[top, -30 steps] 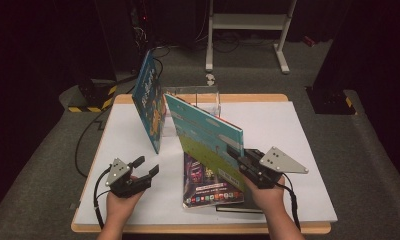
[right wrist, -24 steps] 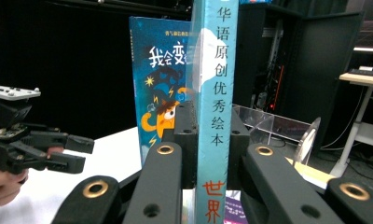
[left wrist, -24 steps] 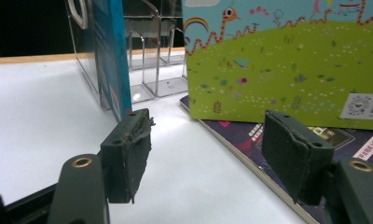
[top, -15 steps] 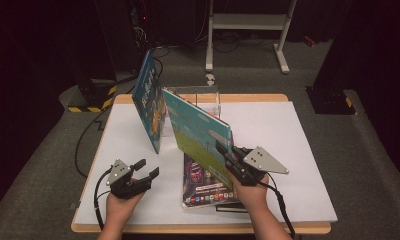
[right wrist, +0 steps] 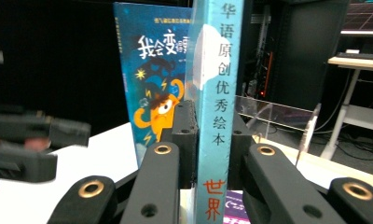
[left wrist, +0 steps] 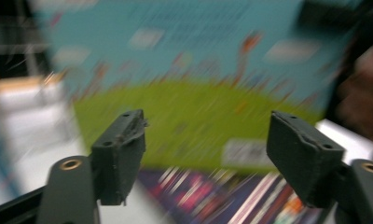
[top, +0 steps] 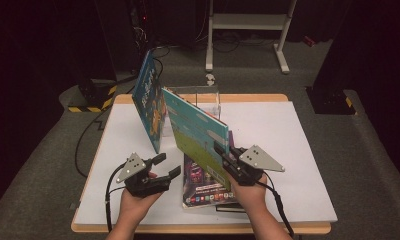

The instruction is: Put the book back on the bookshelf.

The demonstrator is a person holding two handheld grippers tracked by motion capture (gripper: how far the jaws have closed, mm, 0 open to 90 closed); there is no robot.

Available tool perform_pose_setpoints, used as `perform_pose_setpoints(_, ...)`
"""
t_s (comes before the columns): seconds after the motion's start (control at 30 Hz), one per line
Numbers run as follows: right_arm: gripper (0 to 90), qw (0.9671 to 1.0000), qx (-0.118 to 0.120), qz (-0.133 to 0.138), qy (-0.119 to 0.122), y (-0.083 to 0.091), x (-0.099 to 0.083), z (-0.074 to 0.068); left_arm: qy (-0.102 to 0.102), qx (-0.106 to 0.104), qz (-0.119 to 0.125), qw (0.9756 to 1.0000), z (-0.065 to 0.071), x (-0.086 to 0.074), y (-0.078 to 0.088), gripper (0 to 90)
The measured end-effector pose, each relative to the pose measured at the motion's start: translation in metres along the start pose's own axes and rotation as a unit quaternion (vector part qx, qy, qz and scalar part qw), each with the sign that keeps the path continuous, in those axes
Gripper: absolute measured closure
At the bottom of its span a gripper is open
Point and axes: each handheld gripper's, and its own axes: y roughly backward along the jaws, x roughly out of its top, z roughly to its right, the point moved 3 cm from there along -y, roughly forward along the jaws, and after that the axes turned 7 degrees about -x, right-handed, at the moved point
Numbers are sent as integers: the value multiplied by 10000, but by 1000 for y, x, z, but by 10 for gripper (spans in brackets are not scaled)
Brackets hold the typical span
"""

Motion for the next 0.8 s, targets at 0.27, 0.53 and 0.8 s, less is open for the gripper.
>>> perform_pose_setpoints(0.27, 784, 9999, 122, -28, 35, 2, -8, -9, -192, -548, 324, 9978, 36, 51, -30, 224)
perform_pose_setpoints(0.53, 711, 9989, 341, -258, 170, 13, -20, -16, -80, -585, 225, 9980, 48, 51, -54, 186)
perform_pose_setpoints(0.8, 728, 9972, 645, -375, 79, 35, -45, -17, -55, -391, 341, 9986, 55, 42, -44, 151)
